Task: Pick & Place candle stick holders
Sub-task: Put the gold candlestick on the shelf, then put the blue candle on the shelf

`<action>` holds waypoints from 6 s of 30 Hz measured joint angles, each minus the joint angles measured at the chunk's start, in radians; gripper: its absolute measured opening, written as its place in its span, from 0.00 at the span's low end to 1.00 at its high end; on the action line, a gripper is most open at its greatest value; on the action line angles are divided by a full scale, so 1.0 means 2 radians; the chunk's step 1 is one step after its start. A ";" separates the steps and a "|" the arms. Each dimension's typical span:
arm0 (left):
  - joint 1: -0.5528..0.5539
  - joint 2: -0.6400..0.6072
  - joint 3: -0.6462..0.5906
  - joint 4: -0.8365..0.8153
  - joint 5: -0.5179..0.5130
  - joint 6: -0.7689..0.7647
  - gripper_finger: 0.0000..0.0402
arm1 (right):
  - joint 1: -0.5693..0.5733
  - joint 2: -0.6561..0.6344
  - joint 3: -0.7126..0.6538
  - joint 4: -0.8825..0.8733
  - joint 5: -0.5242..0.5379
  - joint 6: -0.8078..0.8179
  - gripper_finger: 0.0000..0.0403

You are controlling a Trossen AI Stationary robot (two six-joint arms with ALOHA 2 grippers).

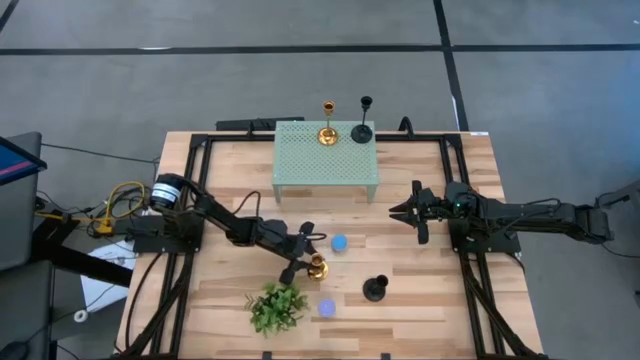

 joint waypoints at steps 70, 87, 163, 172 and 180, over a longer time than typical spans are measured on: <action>0.202 -0.236 0.179 -0.310 -0.203 -0.012 0.04 | 0.000 0.000 0.000 -0.004 0.000 -0.004 0.19; 0.245 -0.138 0.236 -0.319 -0.151 -0.036 0.04 | 0.000 0.000 0.000 -0.005 0.002 -0.004 0.19; 0.031 -0.313 0.101 -0.532 -0.256 0.043 0.04 | 0.000 0.000 0.000 -0.002 0.011 0.009 0.19; 0.022 -0.324 -0.006 -0.359 -0.108 -0.036 0.03 | 0.000 0.000 0.000 -0.002 0.011 0.008 0.19; 0.031 -0.323 -0.019 -0.321 -0.104 -0.029 0.05 | 0.000 0.000 0.000 -0.003 0.011 0.008 0.19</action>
